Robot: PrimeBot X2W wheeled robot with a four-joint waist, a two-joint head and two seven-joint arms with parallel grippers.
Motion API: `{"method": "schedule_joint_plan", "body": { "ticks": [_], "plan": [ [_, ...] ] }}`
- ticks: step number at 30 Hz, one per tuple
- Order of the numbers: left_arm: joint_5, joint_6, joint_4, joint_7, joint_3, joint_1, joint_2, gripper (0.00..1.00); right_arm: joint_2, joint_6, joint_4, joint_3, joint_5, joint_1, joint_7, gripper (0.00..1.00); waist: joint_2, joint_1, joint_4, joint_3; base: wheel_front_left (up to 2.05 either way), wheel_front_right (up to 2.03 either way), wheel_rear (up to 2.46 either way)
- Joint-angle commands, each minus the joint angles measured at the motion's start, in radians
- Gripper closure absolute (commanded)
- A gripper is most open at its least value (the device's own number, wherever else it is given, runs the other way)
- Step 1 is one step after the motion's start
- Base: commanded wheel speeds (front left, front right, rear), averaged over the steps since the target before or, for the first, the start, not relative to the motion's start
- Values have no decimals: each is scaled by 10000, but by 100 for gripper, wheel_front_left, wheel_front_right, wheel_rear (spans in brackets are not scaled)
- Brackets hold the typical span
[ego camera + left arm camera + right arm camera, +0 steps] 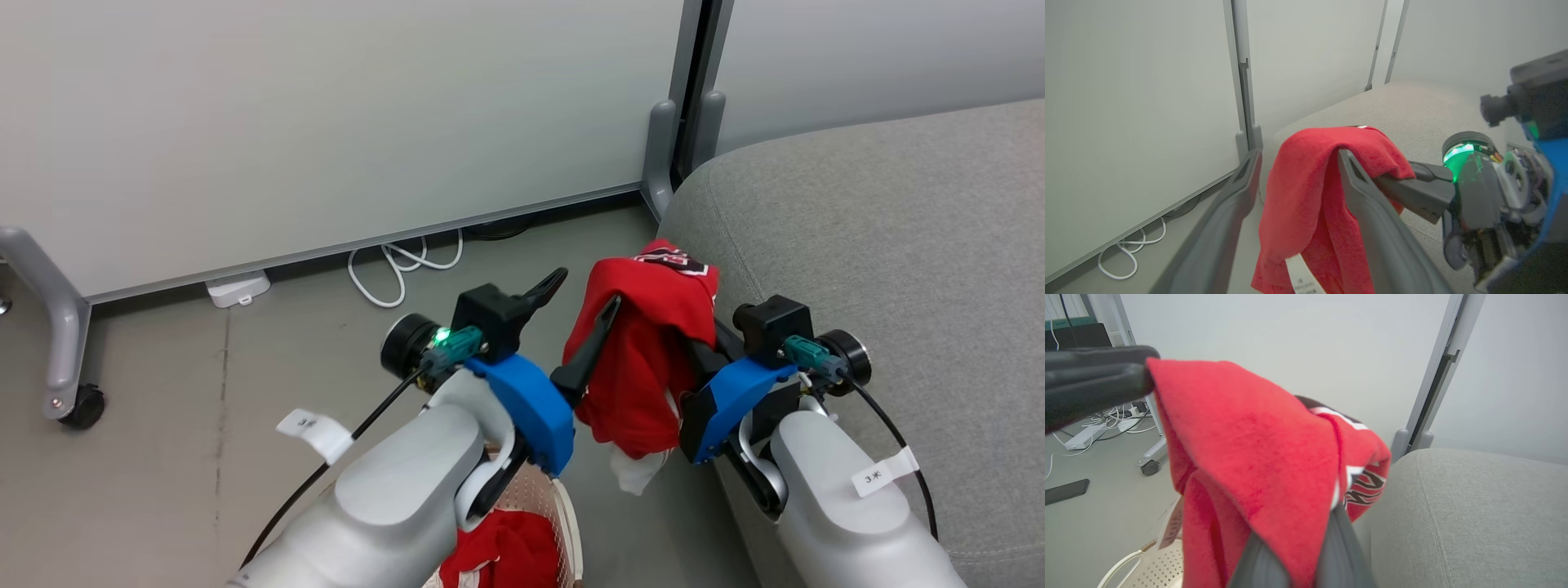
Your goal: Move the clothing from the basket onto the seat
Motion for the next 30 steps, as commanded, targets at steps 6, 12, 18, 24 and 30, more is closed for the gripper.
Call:
{"method": "schedule_joint_plan", "body": {
  "ticks": [6,12,18,24,30],
  "plan": [
    [633,137,-1148,-149,766,983,644,0,-72,5,-478,-334,-294,130,-57,100,-1,-1,27,191,0,0,0],
    [2117,3,-2872,-157,2074,2428,1167,0,-28,5,-926,-618,-467,343,-54,100,-1,-1,-54,255,0,0,0],
    [3372,-300,-3909,-158,3350,3836,1314,0,15,5,-1361,-672,-531,605,97,100,-1,-1,-216,238,0,0,0],
    [4101,-499,-4393,-160,4560,5097,1297,0,45,5,-1829,-671,-486,921,245,100,-1,-1,-549,258,0,0,0],
    [4593,-546,-4745,-159,5854,6000,1230,0,73,5,-2253,-396,-342,1075,434,100,-1,-1,-1100,379,0,0,0]
  ]
}}
